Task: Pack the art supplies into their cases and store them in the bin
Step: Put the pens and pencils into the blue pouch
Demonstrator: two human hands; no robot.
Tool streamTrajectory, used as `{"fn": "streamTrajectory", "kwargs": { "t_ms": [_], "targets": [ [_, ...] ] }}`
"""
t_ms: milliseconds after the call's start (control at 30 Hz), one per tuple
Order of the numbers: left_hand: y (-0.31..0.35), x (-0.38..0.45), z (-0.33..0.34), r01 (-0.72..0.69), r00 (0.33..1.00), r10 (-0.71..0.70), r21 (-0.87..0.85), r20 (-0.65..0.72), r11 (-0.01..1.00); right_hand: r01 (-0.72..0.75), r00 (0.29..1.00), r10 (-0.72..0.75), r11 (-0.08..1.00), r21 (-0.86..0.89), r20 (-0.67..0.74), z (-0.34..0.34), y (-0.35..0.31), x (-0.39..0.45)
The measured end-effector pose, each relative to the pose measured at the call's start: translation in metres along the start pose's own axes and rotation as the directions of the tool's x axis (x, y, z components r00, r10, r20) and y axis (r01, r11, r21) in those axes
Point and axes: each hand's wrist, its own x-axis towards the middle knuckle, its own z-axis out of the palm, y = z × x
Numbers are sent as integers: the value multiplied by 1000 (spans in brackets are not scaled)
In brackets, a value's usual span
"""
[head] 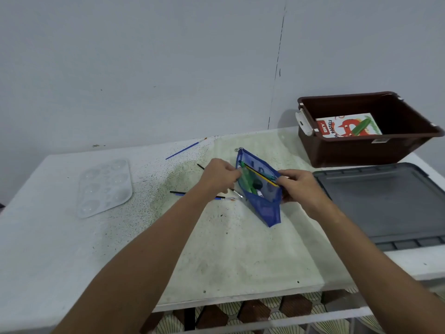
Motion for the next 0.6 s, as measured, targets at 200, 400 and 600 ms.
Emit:
{"fn": "streamTrajectory", "kwargs": {
  "t_ms": [200,400,600],
  "targets": [
    [22,-5,13,33,994,-31,-18,100,999,130,969,-9,869,-478,246,5,-18,-12],
    [18,-10,5,172,922,-210,145,324,975,-51,968,132,936,-348,213,2,-17,-13],
    [14,-6,6,167,955,-140,-85,260,982,-58,992,77,982,-179,101,3,-8,-5]
  ]
}}
